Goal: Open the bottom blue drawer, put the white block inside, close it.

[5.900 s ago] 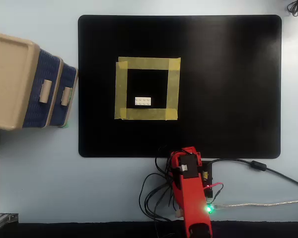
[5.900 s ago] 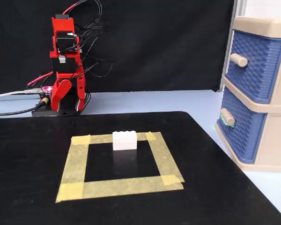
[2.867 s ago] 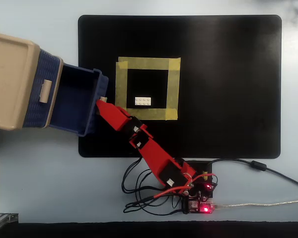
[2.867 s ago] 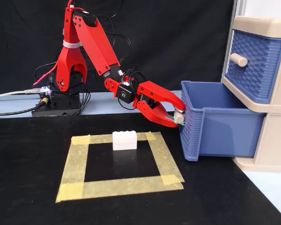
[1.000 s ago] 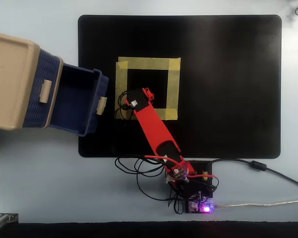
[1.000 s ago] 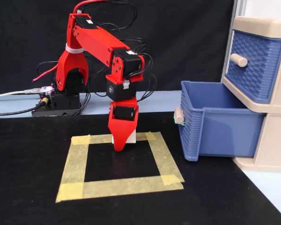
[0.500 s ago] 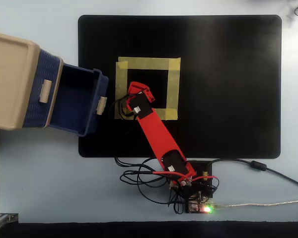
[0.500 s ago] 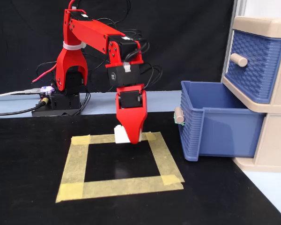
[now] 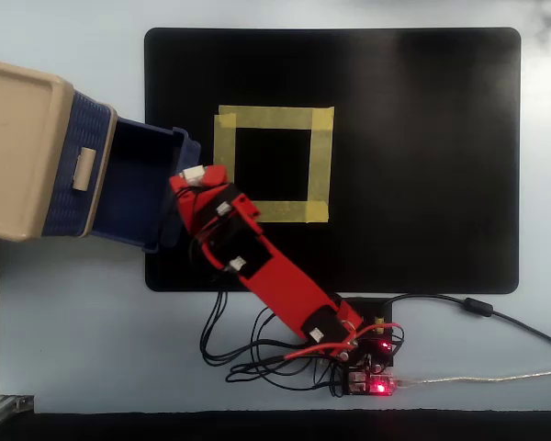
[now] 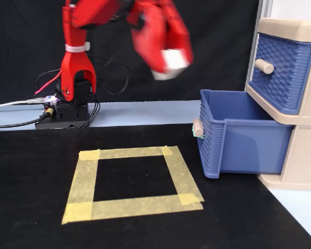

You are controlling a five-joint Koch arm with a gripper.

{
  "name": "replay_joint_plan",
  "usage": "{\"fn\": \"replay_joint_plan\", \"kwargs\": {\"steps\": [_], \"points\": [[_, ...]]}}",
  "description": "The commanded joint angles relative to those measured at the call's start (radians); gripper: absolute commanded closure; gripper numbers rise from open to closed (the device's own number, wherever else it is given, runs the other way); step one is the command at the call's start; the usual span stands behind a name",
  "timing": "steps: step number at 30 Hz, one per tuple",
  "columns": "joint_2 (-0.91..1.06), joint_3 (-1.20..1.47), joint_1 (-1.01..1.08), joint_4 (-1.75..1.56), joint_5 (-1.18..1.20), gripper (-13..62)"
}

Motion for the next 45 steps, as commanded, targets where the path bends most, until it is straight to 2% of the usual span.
{"fn": "replay_joint_plan", "kwargs": {"steps": [1,7,13,14,15,16,17,18,25,29,32,39,45], "points": [[-0.11,-0.149,-0.044,-0.009,-0.278,57.5],[-0.377,-0.469,-0.107,-0.005,-0.394,57.4],[-0.453,-0.514,-0.112,-0.008,-0.387,56.3],[-0.454,-0.514,-0.114,-0.011,-0.387,51.5],[-0.462,-0.515,-0.118,-0.011,-0.387,42.5],[-0.474,-0.517,-0.126,-0.018,-0.393,28.6],[-0.477,-0.518,-0.132,-0.028,-0.396,20.3],[-0.476,-0.52,-0.135,-0.037,-0.397,15.7],[-0.336,-0.574,-0.132,0.002,-0.407,15.2],[-0.195,-0.558,-0.104,0.293,-0.387,15.4],[-0.186,-0.495,-0.041,0.477,-0.25,15.4],[-0.207,-0.14,-0.021,0.402,-0.199,15.4],[-0.35,-0.213,-0.123,0.175,-0.341,15.2]]}}
